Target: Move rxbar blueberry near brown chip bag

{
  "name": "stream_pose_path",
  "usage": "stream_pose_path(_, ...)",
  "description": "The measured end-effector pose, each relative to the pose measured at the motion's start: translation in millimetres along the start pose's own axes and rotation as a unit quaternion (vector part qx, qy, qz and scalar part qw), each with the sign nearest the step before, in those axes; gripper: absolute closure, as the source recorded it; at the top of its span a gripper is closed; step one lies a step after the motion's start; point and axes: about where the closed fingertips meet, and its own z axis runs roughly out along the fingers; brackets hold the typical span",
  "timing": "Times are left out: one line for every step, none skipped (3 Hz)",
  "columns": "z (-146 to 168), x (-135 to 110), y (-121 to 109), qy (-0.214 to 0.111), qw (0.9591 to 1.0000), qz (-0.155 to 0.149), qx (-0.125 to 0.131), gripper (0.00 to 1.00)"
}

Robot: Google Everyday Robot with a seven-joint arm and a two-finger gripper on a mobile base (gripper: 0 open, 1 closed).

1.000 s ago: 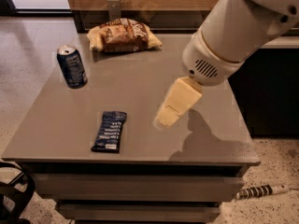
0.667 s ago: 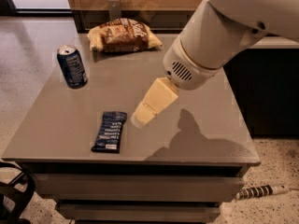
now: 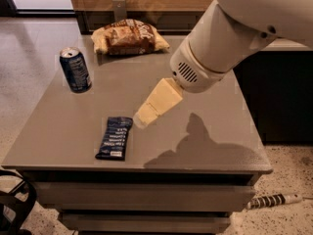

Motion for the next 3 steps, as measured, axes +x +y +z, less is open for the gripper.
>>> stream_pose_path(13.5,-12.9,-3.3,0.01,0.9992,0.04,0.001,0.0)
stream_pose_path(27.6,-27.2,-7.4,0.061,0.9917,0.11,0.026,0.0)
stream_pose_path(32.3,-27.6,-5.9,0.101,0.98,0.165,0.046,0.0)
